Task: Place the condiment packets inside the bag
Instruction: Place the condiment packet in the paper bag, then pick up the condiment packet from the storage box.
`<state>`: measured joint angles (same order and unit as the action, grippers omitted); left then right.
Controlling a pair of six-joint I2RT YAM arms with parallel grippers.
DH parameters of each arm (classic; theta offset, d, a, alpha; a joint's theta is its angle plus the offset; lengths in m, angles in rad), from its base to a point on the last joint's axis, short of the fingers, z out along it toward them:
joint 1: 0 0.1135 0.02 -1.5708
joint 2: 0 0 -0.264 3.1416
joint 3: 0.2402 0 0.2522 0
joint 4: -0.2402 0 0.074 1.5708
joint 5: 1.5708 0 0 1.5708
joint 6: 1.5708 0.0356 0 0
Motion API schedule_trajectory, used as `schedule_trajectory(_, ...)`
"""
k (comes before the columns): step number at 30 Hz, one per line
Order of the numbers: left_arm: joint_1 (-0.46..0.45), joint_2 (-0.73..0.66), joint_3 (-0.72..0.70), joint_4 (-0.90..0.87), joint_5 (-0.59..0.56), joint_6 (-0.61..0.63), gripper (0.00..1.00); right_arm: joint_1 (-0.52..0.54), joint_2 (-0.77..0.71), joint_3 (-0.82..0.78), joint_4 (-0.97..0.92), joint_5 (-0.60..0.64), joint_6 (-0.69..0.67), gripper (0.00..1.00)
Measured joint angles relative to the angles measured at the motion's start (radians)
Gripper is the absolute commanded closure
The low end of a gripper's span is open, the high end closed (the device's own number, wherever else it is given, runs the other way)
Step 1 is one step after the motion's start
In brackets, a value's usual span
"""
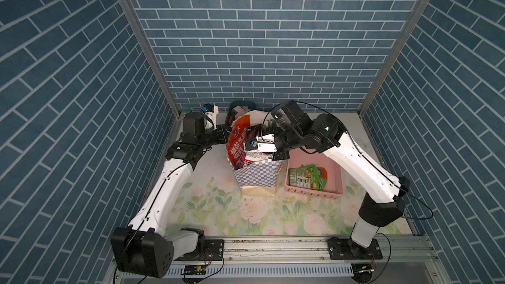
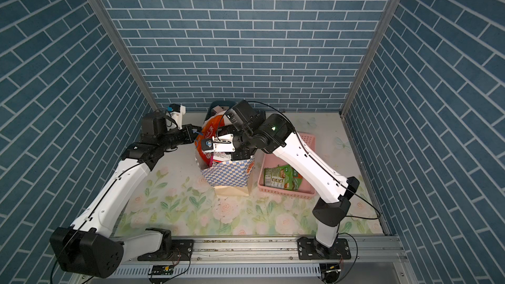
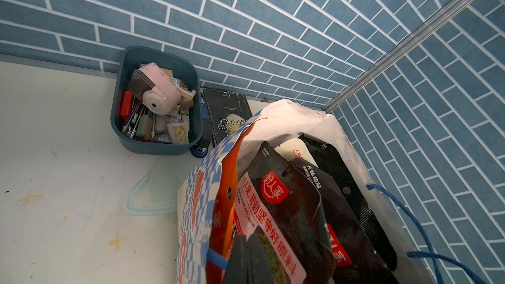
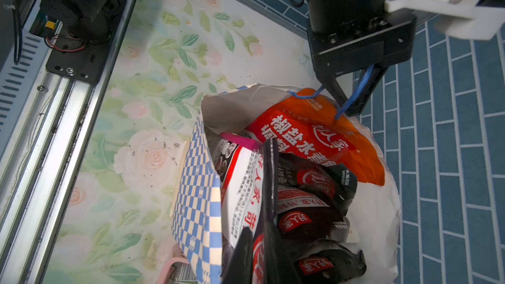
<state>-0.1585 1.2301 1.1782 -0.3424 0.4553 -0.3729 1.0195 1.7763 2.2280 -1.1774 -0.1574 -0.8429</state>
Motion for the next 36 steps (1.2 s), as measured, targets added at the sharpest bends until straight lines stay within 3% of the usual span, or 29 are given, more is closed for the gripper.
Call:
schedule_trajectory(9,0.0,0.0,0.0,0.0,0.005,-0.005,0.95,0.01,-0.019,0.0,0.033,0.094,0.019,0.78)
schedule_trajectory(28,0.0,0.074,0.114,0.016,0.048,-0.087,0.99,-0.002,-0.055,-0.19,0.045,0.121,0.062,0.76)
schedule_trajectory(30,0.0,0.073,0.114,0.018,0.052,-0.084,0.99,-0.006,-0.066,-0.2,0.071,0.145,0.092,0.69)
schedule_trajectory(33,0.0,0.07,0.105,0.023,0.073,-0.066,0.98,-0.025,-0.112,-0.208,0.155,0.198,0.203,0.37)
schedule_trajectory(36,0.0,0.042,0.053,0.037,0.109,-0.043,0.98,-0.068,-0.248,-0.291,0.272,0.277,0.42,0.37)
